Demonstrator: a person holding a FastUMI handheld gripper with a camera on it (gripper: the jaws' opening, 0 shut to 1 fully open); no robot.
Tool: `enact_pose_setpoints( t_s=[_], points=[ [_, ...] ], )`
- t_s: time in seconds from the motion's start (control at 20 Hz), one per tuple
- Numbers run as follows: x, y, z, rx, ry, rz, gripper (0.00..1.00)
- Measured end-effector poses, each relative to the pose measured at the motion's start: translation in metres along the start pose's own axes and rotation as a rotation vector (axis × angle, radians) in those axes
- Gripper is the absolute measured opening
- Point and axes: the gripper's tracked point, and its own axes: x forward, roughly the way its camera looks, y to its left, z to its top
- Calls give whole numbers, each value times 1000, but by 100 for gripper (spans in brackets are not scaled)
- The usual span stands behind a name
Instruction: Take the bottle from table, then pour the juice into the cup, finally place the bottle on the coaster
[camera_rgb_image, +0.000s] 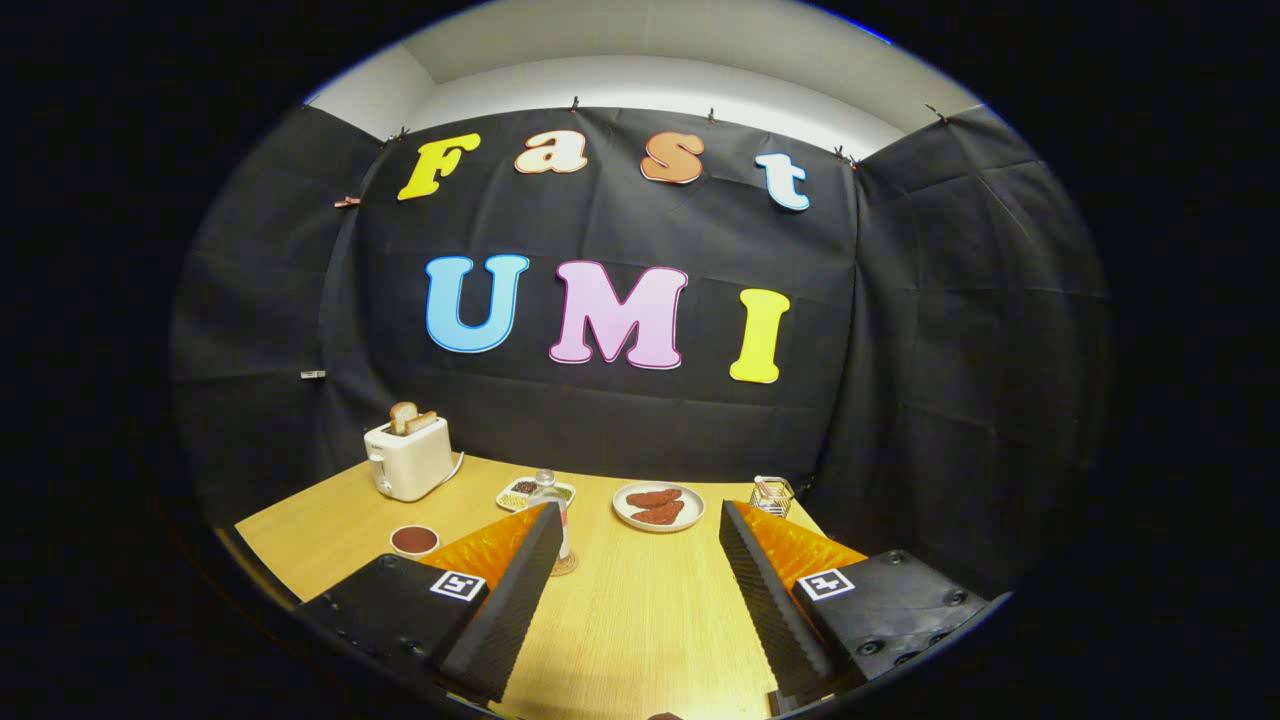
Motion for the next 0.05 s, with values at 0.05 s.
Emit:
enact_pose_setpoints(
  t_s=[0.05],
  points=[
    [2,0,3,-2,-5,-3,97]
  ],
)
